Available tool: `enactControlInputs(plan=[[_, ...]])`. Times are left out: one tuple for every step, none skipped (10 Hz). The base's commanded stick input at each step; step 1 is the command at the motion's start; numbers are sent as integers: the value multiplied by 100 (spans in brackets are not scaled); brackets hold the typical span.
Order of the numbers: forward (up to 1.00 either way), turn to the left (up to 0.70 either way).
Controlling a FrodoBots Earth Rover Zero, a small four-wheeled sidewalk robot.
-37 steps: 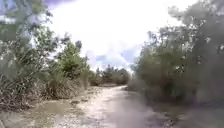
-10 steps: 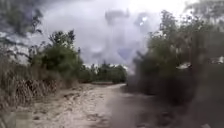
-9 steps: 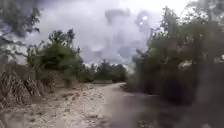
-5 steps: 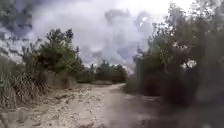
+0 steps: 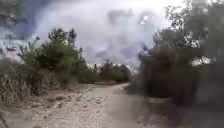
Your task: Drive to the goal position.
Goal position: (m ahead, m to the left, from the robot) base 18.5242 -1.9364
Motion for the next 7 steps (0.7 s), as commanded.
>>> enactControlInputs(plan=[[85,0],[85,0],[85,0],[85,0],[85,0],[85,0],[85,0]])
